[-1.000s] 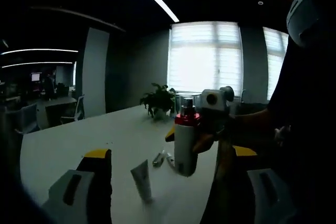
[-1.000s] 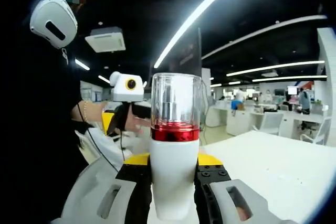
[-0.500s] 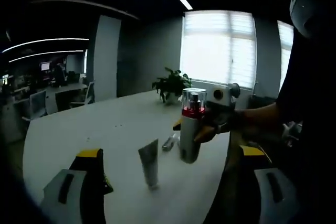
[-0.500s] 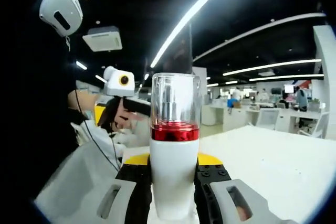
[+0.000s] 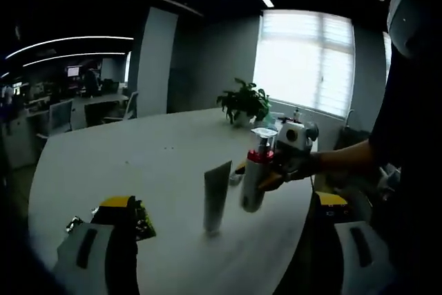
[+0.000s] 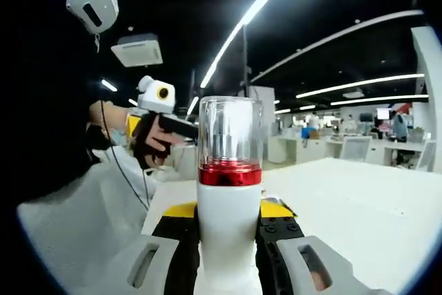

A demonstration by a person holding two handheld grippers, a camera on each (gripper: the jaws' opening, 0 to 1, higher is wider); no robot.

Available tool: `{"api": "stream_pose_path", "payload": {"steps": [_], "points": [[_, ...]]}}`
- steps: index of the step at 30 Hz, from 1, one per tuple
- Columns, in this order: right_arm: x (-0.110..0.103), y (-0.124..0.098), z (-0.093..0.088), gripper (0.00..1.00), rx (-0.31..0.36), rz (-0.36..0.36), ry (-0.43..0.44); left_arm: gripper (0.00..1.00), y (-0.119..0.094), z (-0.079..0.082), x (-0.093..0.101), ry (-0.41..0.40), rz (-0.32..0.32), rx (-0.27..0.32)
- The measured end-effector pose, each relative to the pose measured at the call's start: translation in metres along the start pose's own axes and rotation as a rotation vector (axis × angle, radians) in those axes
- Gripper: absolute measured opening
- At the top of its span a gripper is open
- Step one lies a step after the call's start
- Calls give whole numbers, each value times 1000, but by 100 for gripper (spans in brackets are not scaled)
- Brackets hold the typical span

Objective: Arrange the skincare products in the storage area until every visible bottle or jar stands upright without overlapping.

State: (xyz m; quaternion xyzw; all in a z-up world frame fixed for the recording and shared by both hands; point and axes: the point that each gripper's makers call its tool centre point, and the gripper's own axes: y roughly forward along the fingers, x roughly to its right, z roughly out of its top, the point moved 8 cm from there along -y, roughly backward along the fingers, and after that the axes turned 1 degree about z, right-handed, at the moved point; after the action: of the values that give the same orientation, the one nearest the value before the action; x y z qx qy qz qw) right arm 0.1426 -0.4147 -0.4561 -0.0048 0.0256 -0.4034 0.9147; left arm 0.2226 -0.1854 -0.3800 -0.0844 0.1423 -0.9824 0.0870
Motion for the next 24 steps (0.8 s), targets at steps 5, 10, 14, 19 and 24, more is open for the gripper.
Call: {"api": "stream_pose_path", "payload": {"steps": [5, 10, 14, 19, 24], "points": [[5, 4, -16, 22, -23, 9, -11, 99, 9, -8, -3, -14, -5, -15], [8, 5, -27, 22, -19, 17, -6, 99, 12, -17, -7, -26, -5, -39], [11, 7, -36, 22, -14, 25, 3, 99, 11, -19, -8, -32, 0, -61], [13, 10, -44, 22, -23, 41, -2, 98, 10, -22, -12, -36, 15, -74], [17, 10, -51, 22, -25, 37, -3, 98, 13, -25, -9, -40, 17, -93]]}}
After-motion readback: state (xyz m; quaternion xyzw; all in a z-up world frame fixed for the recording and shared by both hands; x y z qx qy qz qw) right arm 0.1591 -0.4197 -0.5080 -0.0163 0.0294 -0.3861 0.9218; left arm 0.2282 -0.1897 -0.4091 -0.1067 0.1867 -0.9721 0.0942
